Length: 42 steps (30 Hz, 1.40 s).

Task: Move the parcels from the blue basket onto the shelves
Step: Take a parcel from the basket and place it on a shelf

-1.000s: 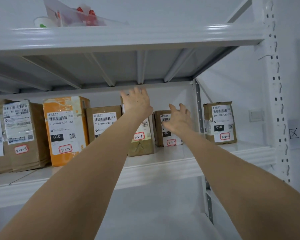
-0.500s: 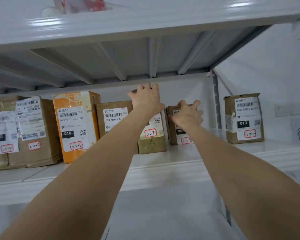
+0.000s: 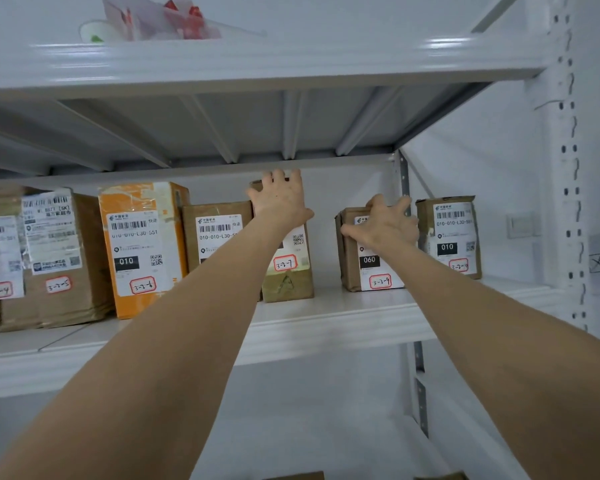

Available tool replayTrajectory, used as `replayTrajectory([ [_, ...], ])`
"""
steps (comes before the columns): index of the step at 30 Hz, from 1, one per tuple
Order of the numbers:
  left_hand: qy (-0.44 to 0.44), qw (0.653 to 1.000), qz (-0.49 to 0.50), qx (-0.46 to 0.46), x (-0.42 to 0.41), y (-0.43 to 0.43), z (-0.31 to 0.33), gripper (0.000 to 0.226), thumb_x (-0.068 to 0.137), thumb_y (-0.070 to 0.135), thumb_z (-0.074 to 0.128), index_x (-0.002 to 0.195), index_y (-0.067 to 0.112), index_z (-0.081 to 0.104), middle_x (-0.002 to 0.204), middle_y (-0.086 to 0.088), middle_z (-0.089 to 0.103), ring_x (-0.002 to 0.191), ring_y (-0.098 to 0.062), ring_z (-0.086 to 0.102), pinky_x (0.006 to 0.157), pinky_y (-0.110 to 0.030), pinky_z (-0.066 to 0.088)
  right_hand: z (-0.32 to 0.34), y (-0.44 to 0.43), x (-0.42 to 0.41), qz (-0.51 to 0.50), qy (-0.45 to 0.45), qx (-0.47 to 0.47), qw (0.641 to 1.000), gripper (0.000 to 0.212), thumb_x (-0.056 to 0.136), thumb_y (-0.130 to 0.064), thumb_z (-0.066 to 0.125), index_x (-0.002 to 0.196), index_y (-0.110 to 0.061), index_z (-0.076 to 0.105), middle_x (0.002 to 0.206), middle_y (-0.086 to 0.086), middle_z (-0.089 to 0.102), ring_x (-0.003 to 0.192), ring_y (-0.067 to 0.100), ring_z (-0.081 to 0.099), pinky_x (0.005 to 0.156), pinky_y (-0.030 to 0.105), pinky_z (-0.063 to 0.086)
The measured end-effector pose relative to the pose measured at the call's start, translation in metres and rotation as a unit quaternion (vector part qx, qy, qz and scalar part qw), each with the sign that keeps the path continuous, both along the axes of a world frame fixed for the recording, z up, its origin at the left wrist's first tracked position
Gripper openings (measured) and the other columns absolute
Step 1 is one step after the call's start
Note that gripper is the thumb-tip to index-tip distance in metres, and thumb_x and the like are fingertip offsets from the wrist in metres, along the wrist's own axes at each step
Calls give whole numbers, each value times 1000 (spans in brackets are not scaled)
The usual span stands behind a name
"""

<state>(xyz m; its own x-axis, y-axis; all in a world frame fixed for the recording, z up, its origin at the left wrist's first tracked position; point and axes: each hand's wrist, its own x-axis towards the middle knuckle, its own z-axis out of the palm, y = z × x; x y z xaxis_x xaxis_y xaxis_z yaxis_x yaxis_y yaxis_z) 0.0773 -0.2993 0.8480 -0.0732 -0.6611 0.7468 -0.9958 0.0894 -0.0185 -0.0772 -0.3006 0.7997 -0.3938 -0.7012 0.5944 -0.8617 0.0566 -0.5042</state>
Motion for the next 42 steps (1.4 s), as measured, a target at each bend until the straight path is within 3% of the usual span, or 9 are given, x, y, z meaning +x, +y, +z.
replayTrajectory([
  [4, -33, 997, -15, -62, -2, 10, -3, 66, 88, 34, 58, 144, 14, 29, 148, -14, 29, 141, -30, 20, 112, -50, 24, -3, 11, 4, 25, -11, -8, 1000, 69, 75, -59, 67, 131, -28, 42, 136, 12, 28, 115, 39, 46, 73, 32, 36],
  [7, -46, 988, -96, -109, -12, 23, -4, 51, 91, 16, 49, 141, 13, 37, 142, -10, 38, 133, -26, 35, 99, -40, 41, -9, 16, 3, 58, -6, -4, 998, 71, 78, -61, 65, 137, -33, 39, 144, 10, 23, 124, 37, 43, 86, 37, 41],
  [12, 0, 985, -170, -1, -43, 38, -10, 48, 93, 9, 45, 141, 16, 40, 139, -10, 45, 118, -30, 52, 90, -39, 47, -15, 28, -7, 92, -28, -3, 995, 71, 90, -31, 61, 149, -30, 22, 156, 9, 11, 129, 34, 41, 95, 42, 43],
  [18, 130, 956, -185, 187, -65, 41, -29, 57, 92, 6, 48, 146, 10, 29, 135, -16, 48, 116, -31, 53, 94, -37, 50, -31, 29, -26, 177, -166, 22, 970, 56, 80, -18, 68, 131, -18, 43, 119, 5, 63, 102, 26, 62, 88, 42, 54],
  [22, 176, 949, -213, 154, -78, 46, -33, 60, 89, 4, 50, 145, 14, 32, 138, -12, 48, 118, -28, 53, 94, -39, 51, -36, 38, -43, 172, -189, -16, 967, 53, 84, -16, 67, 130, -12, 42, 114, 7, 63, 105, 28, 61, 90, 40, 52],
  [29, 210, 948, -209, 116, -94, 51, -38, 57, 88, 4, 51, 142, 16, 38, 135, -11, 51, 116, -29, 55, 95, -40, 50, -42, 42, -61, 182, -184, -57, 964, 51, 85, -13, 65, 132, -15, 43, 121, 6, 60, 106, 25, 59, 73, 30, 44],
  [36, 215, 942, -194, 169, -89, 51, -40, 60, 92, 3, 46, 147, 11, 26, 133, -15, 54, 117, -32, 55, 94, -43, 51, -39, 44, -69, 182, -163, -21, 969, 43, 89, -10, 60, 129, -14, 45, 116, 7, 61, 93, 22, 55, 73, 31, 44],
  [39, 220, 938, -195, 185, -84, 58, -46, 52, 93, 3, 46, 142, 7, 31, 125, -16, 57, 108, -32, 60, 87, -45, 54, -39, 43, -58, 169, -174, -22, 970, 54, 85, -14, 66, 132, -15, 41, 121, 9, 58, 102, 28, 59, 82, 39, 51],
  [42, 211, 947, -193, 143, -66, 58, -51, 47, 91, -2, 40, 138, 4, 42, 131, -19, 55, 116, -35, 56, 94, -43, 50, -39, 42, -47, 163, -170, -12, 972, 60, 84, -13, 66, 136, -12, 36, 123, 11, 56, 109, 32, 57, 86, 39, 49],
])
